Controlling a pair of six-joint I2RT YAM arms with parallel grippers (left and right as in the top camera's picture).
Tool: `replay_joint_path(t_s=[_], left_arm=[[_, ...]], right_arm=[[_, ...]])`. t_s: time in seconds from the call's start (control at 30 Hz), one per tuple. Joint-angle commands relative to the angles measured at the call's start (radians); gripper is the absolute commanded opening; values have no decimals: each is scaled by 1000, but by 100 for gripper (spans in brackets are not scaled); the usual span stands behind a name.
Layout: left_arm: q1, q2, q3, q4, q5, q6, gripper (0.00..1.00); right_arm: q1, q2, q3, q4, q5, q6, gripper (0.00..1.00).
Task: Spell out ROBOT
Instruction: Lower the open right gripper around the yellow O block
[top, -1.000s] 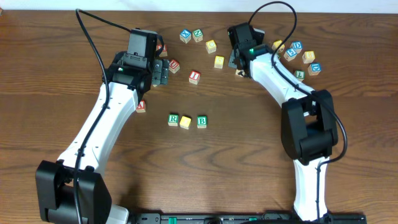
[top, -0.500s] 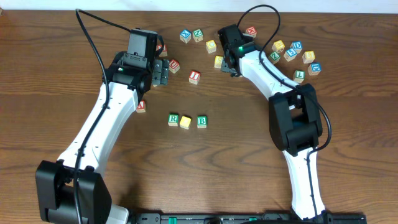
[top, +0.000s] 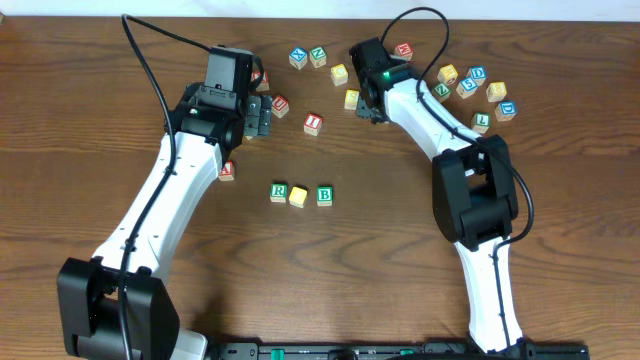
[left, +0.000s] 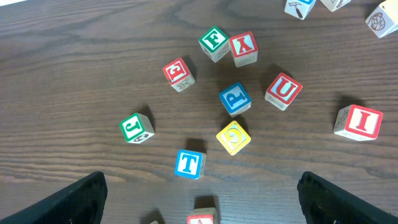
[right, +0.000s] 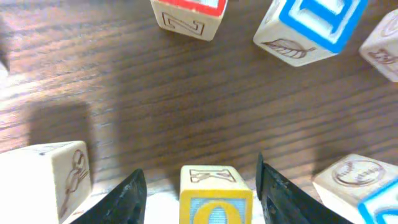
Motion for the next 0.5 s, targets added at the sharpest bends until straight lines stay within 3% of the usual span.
replay_joint_path(t_s=[0.0,0.17,0.47], left_arm=[[6,-25,18,-3,-13,6,96],[6,-25,18,-4,-13,6,96],[6,-25,18,-4,-13,6,96]], right_arm=[[-1,8,58,-24,6,-7,50],[-2,8,66,-32,6,-2,42],[-2,8,66,-39,6,16,43]])
